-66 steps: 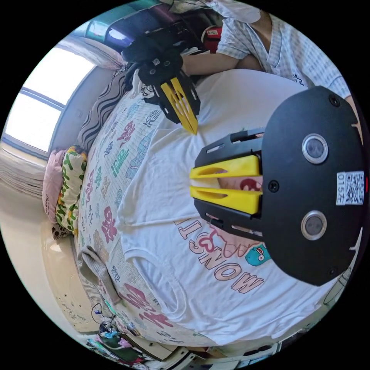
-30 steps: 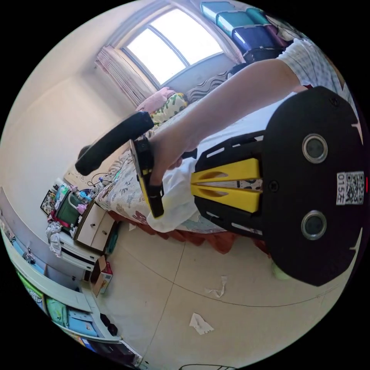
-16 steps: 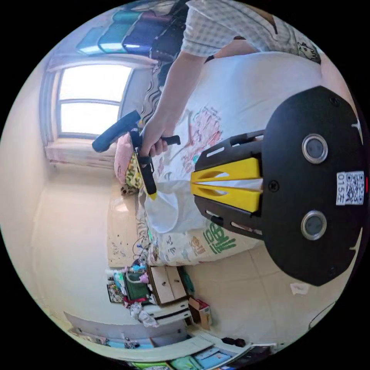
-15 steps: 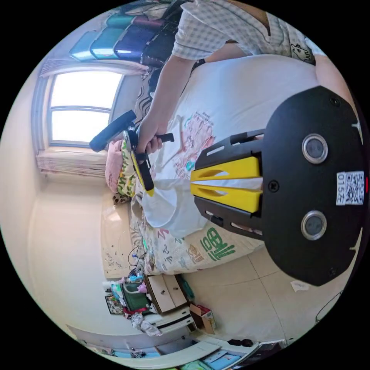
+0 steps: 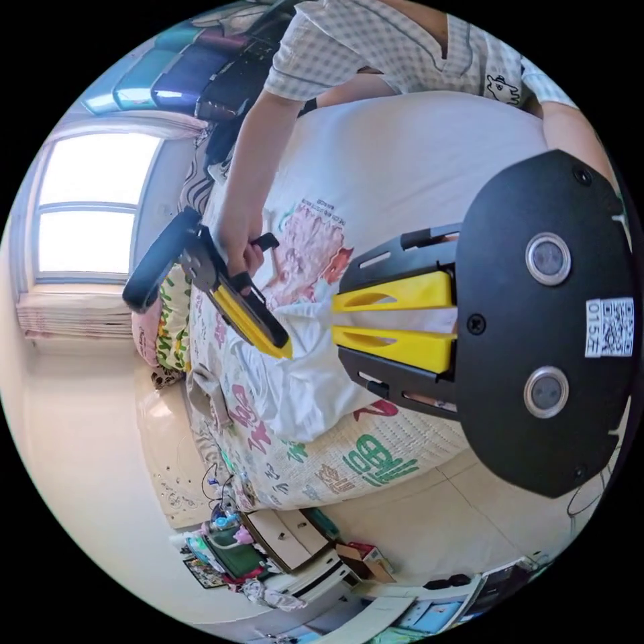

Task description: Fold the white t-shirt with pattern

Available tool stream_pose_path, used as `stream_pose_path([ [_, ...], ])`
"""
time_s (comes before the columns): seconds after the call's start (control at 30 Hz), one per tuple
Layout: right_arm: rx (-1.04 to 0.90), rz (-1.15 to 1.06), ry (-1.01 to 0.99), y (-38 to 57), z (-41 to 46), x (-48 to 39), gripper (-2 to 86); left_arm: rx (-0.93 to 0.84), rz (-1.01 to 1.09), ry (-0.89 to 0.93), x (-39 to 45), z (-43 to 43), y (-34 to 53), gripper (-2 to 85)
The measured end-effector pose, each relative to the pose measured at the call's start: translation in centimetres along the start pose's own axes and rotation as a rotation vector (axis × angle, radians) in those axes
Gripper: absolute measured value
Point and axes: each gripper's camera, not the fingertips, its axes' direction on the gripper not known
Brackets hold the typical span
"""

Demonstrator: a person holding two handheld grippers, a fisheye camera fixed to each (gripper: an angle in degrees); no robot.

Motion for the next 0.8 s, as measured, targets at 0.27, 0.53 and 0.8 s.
stream_pose_path([
  [0.27, 0.010, 0.044, 0.302, 0.9, -0.3, 2.9, 7.6, -0.119, 0.190, -0.301, 7.6, 7.1, -2.1, 0.3],
  [0.53, 0.013, 0.020, 0.170, 2.5, -1.4, 5.2, -0.1, -0.037, 0.123, -0.052, 5.3, 5.3, -1.2, -0.2],
  [0.8, -0.015, -0.005, 0.161, 3.7, -3.0, 5.5, 2.7, 0.018, -0.068, -0.021, 2.3, 4.2, -1.8, 5.3],
])
